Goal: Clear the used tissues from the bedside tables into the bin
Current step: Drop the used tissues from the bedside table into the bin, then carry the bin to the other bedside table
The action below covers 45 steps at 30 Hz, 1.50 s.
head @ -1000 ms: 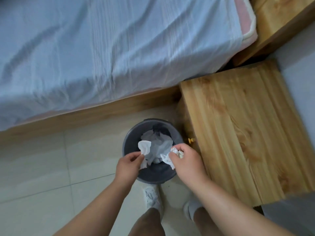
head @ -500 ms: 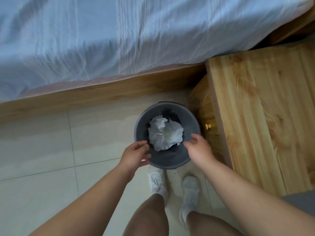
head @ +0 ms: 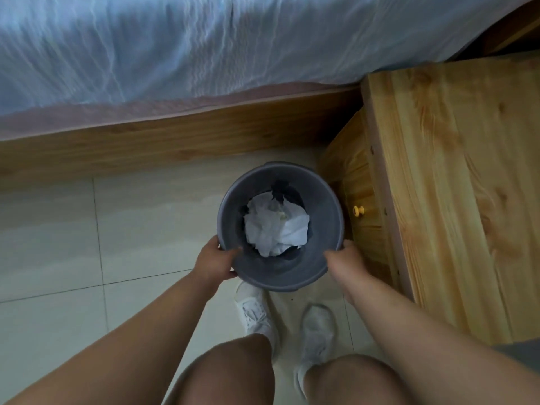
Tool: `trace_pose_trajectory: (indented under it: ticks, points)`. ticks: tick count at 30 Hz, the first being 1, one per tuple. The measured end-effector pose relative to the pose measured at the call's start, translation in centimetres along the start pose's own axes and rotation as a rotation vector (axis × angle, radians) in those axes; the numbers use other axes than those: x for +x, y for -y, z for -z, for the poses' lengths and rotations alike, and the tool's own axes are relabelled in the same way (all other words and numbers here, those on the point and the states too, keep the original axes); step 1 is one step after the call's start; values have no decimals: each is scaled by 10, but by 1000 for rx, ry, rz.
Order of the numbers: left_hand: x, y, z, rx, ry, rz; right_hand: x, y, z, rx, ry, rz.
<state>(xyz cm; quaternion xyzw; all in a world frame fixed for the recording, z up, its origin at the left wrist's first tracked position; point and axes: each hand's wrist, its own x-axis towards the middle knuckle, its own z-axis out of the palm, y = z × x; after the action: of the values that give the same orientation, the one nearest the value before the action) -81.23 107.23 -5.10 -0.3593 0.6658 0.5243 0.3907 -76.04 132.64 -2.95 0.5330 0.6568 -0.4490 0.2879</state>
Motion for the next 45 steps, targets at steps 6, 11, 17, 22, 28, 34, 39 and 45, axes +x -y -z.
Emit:
trace_pose_trajectory:
  ticks: [6, 11, 17, 22, 28, 34, 39, 45]
  points:
    - [-5, -12, 6, 2, 55, 16, 7, 1, 6, 24, 27, 23]
    - [-81, -23, 32, -81, 12, 42, -58, 22, 36, -59, 93, 156]
    - [-250, -49, 73, -282, -46, 56, -208, 75, 100, -254, 172, 345]
    - [-415, -75, 132, -425, -84, 12, -367, 123, 137, -351, 206, 507]
    - [-532, -53, 219, -657, -181, -46, -501, 156, 105, -489, 304, 676]
    - [-582, 0, 305, -864, -308, -127, -593, 183, -2, -717, 431, 836]
    - [-615, 45, 378, -957, -404, -122, -657, 201, -95, -890, 519, 1011]
    - [-631, 78, 459, -1066, -517, -149, -713, 221, -194, -1069, 651, 1124]
